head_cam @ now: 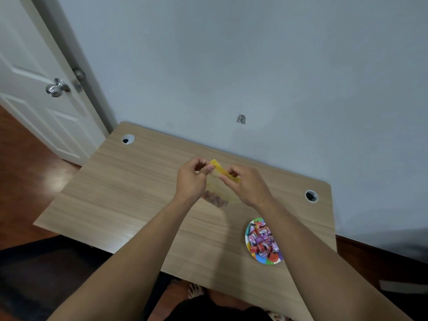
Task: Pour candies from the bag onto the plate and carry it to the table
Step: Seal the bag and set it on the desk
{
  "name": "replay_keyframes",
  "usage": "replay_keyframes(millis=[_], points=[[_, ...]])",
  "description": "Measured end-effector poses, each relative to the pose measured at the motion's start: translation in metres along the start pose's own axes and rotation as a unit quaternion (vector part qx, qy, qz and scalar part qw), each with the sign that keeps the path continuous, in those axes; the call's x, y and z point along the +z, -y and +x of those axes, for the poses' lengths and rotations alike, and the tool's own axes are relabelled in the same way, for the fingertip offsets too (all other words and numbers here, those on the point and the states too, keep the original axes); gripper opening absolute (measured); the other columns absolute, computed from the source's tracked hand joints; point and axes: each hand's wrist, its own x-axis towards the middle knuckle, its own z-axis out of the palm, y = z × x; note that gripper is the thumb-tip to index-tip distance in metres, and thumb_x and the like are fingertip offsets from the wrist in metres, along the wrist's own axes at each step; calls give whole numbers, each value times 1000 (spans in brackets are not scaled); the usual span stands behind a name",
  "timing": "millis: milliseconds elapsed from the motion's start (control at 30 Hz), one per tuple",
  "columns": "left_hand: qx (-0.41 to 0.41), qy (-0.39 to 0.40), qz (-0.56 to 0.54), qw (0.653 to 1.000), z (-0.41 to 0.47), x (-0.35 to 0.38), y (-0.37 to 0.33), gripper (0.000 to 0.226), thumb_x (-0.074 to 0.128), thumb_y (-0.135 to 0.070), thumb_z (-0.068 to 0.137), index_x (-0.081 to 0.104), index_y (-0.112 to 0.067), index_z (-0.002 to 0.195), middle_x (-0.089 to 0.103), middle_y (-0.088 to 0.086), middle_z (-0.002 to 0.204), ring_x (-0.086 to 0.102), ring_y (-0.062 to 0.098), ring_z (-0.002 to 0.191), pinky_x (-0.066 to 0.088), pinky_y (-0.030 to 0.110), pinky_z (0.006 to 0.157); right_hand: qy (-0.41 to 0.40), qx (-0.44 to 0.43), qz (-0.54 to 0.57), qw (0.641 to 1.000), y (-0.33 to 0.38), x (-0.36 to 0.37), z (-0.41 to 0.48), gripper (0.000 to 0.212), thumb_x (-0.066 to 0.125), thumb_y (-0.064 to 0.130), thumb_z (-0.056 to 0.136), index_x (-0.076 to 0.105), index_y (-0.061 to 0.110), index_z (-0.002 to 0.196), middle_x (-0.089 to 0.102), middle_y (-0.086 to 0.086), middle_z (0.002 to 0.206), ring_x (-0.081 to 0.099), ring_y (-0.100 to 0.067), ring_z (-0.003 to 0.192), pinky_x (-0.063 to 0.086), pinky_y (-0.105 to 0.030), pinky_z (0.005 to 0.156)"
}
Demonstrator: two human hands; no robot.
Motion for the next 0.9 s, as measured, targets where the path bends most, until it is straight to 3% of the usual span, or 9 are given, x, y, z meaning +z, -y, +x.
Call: replay_keyframes(millis=[100, 267, 367, 500, 700, 900], points=[[-16, -21, -28, 999, 8, -2, -6, 8, 74, -6, 94, 72, -8, 86, 70, 0, 79, 60, -3, 64, 51, 17, 65, -2, 10, -11, 1000, -5, -8, -1, 24, 73, 48, 93, 74, 24, 91, 74, 8, 83, 66, -16, 77, 57, -42, 71], [-20, -47, -54, 997, 21, -8, -14, 13, 74, -6, 94, 72, -14, 84, 71, 3, 81, 62, 10, 74, 51, 21, 75, -11, 10, -37, 999, -16, -14, -10, 24, 72, 48, 94, 70, 26, 85, 72, 9, 81, 65, -17, 78, 56, -42, 71], [-31, -54, -62, 996, 25, -10, -15, 17, 75, -8, 94, 72, -19, 81, 71, 1, 80, 64, 9, 74, 52, 23, 78, -13, 8, -50, 999, -20, -17, -16, 24, 72, 47, 95, 72, 24, 87, 73, 9, 84, 65, -17, 82, 55, -41, 73], [-52, -72, -73, 993, 27, -18, -10, 11, 74, -8, 96, 73, -14, 87, 69, -4, 76, 62, -2, 64, 51, 13, 69, -5, 17, -73, 997, -27, -15, -26, 26, 68, 52, 95, 68, 27, 87, 71, 10, 85, 63, -17, 88, 55, -41, 75], [-77, -75, -76, 991, 20, -28, 1, 4, 73, -9, 97, 73, -9, 93, 67, 0, 79, 60, 8, 71, 50, 8, 63, 11, 20, -97, 995, -27, -10, -41, 25, 68, 50, 96, 67, 27, 88, 68, 12, 86, 60, -16, 92, 55, -40, 75], [-124, -80, -100, 984, 12, -33, 15, 10, 72, -9, 98, 71, -13, 89, 67, 1, 80, 59, 10, 72, 49, 18, 70, 30, 32, -122, 992, -28, -8, -53, 25, 65, 50, 97, 69, 25, 91, 69, 11, 89, 60, -16, 96, 55, -41, 77]])
